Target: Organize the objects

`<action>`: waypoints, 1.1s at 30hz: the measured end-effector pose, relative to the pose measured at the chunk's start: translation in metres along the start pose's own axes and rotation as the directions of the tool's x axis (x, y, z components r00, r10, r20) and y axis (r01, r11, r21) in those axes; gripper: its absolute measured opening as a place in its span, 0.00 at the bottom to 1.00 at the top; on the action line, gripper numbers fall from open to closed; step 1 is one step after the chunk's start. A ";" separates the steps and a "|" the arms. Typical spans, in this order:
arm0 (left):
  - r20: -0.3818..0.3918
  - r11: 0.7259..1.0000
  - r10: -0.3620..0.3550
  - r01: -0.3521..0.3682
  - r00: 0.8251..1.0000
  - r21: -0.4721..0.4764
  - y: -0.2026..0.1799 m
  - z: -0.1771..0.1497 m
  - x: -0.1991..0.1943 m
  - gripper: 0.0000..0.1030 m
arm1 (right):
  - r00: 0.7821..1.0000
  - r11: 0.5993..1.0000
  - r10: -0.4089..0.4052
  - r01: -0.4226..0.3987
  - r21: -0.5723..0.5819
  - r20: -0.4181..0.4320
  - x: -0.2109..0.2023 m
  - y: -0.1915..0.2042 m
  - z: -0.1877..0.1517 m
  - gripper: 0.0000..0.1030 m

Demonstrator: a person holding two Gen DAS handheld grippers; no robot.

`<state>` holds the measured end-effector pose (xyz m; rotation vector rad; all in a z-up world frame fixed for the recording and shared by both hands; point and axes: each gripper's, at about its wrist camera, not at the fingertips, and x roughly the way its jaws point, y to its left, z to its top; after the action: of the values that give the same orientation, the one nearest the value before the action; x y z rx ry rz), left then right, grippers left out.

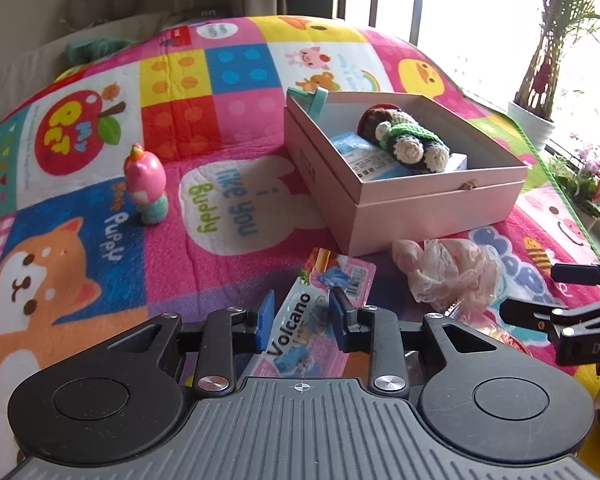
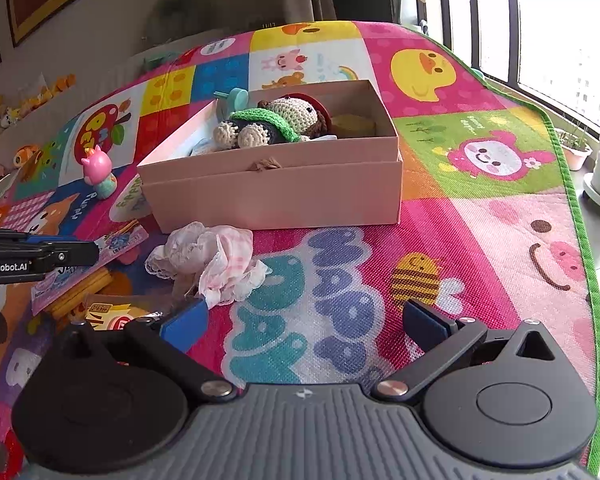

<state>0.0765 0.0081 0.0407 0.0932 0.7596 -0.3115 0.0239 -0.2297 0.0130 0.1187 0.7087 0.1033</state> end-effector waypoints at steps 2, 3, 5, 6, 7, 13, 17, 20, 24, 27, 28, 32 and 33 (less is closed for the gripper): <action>-0.006 1.000 -0.009 0.009 1.000 0.000 0.001 0.003 0.002 0.32 | 1.000 1.000 0.000 0.000 0.001 -0.001 0.000 0.000 0.000 1.00; -0.008 1.000 -0.014 0.014 1.000 0.002 0.001 0.003 0.003 0.32 | 1.000 1.000 0.000 0.000 0.001 -0.002 0.000 0.000 0.000 1.00; -0.008 1.000 -0.027 0.027 1.000 -0.003 0.003 0.002 0.003 0.32 | 1.000 1.000 0.000 0.000 0.002 -0.005 0.000 0.000 0.000 1.00; -0.007 0.999 -0.038 0.038 0.999 -0.014 0.006 0.002 0.003 0.32 | 1.000 1.000 0.001 -0.001 0.001 -0.006 0.001 0.000 0.000 1.00; -0.009 0.998 -0.053 0.053 0.999 -0.033 0.009 0.002 0.003 0.32 | 1.000 1.000 0.001 -0.001 0.000 -0.007 0.001 0.000 0.000 1.00; 0.141 0.966 -0.039 0.073 0.989 -0.248 0.059 0.014 -0.017 0.31 | 1.000 1.000 0.001 -0.001 0.004 -0.005 0.001 -0.001 0.000 1.00; 0.225 0.952 0.119 -0.047 0.967 -0.301 0.082 0.042 -0.008 0.31 | 1.000 1.000 0.003 -0.003 0.002 -0.006 0.001 0.000 0.000 1.00; 0.175 0.947 0.193 -0.136 0.966 -0.291 0.085 0.061 0.026 0.31 | 1.000 1.000 0.004 -0.004 0.006 -0.003 0.001 0.000 0.000 1.00; 0.143 0.901 0.352 -0.293 0.925 -0.320 0.092 0.075 0.060 0.39 | 1.000 1.000 0.003 -0.003 0.013 0.000 0.001 -0.002 -0.001 1.00; 0.133 0.894 0.367 -0.310 0.921 -0.325 0.097 0.087 0.073 0.39 | 1.000 1.000 0.007 -0.007 0.017 -0.002 0.001 -0.002 0.000 1.00; 0.124 0.894 0.356 -0.299 0.926 -0.335 0.101 0.089 0.077 0.39 | 1.000 1.000 0.007 -0.007 0.016 -0.003 0.002 -0.002 0.000 1.00; 0.109 0.886 0.312 -0.247 0.944 -0.393 0.114 0.093 0.092 0.39 | 1.000 1.000 0.008 -0.008 0.006 -0.006 0.002 -0.001 -0.001 1.00; 0.103 0.886 0.292 -0.229 0.951 -0.403 0.117 0.093 0.098 0.39 | 1.000 1.000 0.009 -0.009 0.006 -0.006 0.002 -0.001 -0.001 1.00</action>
<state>0.2412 0.0773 0.0372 -0.2017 0.6258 0.0935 0.0250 -0.2307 0.0110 0.1275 0.7146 0.1096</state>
